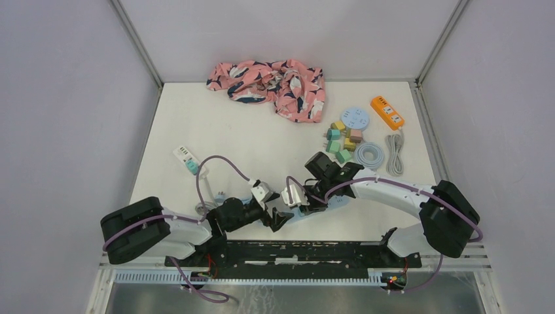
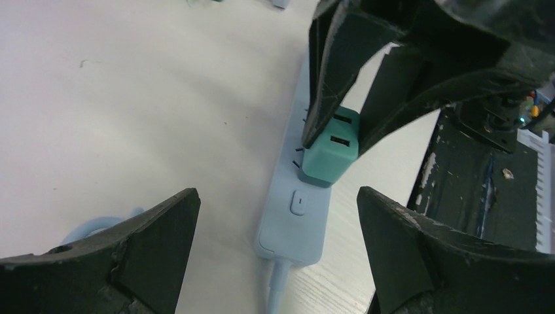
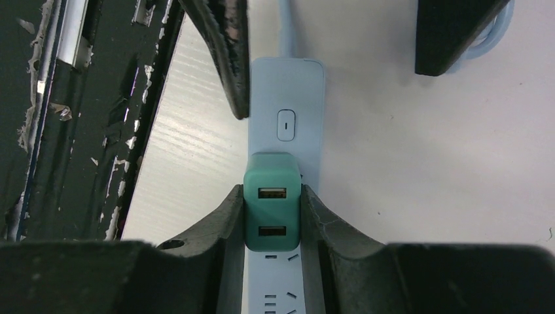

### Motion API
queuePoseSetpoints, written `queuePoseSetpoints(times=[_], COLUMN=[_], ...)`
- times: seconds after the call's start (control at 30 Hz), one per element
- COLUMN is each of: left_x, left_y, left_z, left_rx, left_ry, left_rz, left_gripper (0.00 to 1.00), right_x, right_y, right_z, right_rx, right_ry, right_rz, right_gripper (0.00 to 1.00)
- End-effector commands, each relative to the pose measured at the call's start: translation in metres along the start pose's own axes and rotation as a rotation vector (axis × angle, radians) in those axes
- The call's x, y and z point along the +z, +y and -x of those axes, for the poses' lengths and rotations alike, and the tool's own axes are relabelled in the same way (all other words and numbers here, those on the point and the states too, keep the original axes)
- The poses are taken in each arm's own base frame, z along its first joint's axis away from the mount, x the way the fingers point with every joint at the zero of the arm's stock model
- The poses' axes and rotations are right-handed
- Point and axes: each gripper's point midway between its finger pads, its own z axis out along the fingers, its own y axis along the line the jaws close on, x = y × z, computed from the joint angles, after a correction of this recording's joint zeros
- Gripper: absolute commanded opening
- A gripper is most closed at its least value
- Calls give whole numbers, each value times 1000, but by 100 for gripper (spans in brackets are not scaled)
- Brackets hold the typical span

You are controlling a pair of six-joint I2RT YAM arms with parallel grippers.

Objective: Pull the plug off the socket
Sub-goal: Remove the plug from the socket.

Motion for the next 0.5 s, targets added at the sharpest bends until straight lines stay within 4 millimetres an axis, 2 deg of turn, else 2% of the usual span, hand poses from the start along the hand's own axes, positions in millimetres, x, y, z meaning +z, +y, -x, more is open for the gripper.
queuePoseSetpoints(times=[0.0,0.2,0.47], left_x=[1,3,12], left_y=[-16,-23,-23], left_z=[15,19,17], left_rx=[74,148,260], left_ry=[-79,-103,-94], left_rz=[-106,-151,-135], left_gripper=[96,96,96], right_x=[-14,-34,-49], right_y=[-8,-8,-18], right_z=[3,-2,-12], right_rx=[-12,11,58], right_ry=[25,4,-11], right_rz=[-12,13,-30], right_gripper=[0,0,0])
